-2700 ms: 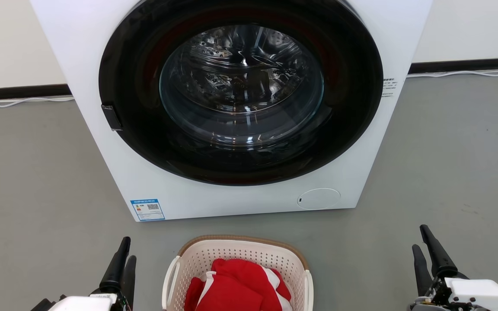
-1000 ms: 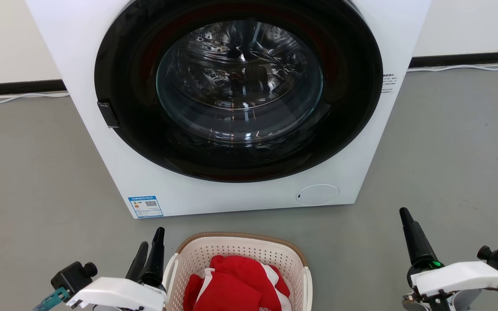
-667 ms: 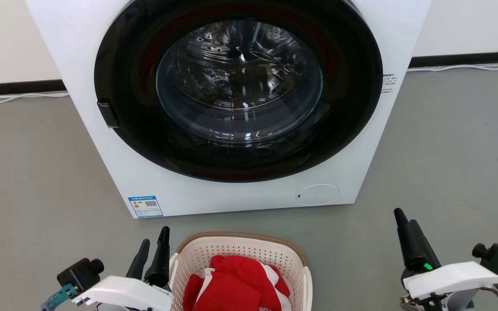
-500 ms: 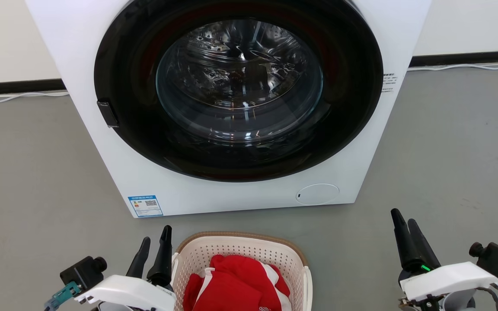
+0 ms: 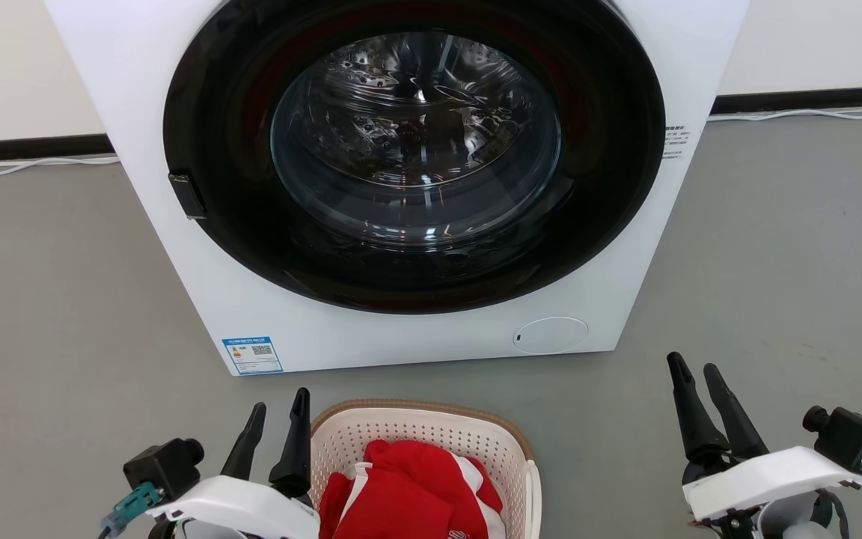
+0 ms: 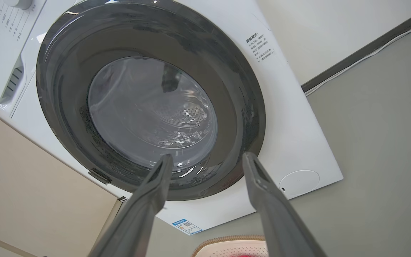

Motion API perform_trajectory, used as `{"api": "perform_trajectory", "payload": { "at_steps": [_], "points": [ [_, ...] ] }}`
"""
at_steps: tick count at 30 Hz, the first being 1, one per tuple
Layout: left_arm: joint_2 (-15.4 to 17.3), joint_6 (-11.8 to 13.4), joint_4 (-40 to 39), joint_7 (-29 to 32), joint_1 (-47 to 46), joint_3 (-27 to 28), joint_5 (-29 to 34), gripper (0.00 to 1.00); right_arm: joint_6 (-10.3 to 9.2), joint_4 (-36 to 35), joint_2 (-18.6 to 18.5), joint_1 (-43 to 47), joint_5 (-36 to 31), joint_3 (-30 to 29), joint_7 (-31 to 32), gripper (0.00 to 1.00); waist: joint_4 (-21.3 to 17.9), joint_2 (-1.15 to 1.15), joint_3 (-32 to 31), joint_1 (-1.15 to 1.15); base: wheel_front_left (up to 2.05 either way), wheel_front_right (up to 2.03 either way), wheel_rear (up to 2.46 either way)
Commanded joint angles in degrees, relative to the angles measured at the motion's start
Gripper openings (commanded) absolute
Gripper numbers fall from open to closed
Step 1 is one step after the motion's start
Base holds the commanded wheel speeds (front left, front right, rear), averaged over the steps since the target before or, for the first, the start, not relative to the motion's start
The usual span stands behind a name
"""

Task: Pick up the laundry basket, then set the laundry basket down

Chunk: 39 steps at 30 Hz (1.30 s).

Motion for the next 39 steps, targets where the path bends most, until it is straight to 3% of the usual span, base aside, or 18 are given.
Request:
{"api": "perform_trajectory", "payload": {
  "at_steps": [1, 26, 39],
  "points": [
    [0.4, 0.5, -1.8, -0.9, -3.4, 0.8, 1.7, 1.00, 0.31, -1.5, -1.0, -2.3, -1.4, 1.3, -1.0, 1.00, 0.0, 0.00, 0.0, 0.00, 0.00, 0.00, 0.00],
    [0.6, 2.2, -2.8, -5.2, -4.4, -2.6, 17.2, 1.00, 0.40, -1.8, -3.3, -3.2, -14.6, 5.3, -5.3, 1.00, 0.0, 0.00, 0.5, 0.00, 0.00, 0.00, 0.00],
    [0.7, 3.1, -3.3, -6.6, -4.8, -3.5, 21.5, 1.00, 0.43, -1.7, -3.7, -3.6, -19.5, 5.4, -6.7, 1.00, 0.1, 0.00, 1.0, 0.00, 0.00, 0.00, 0.00]
  ]
}}
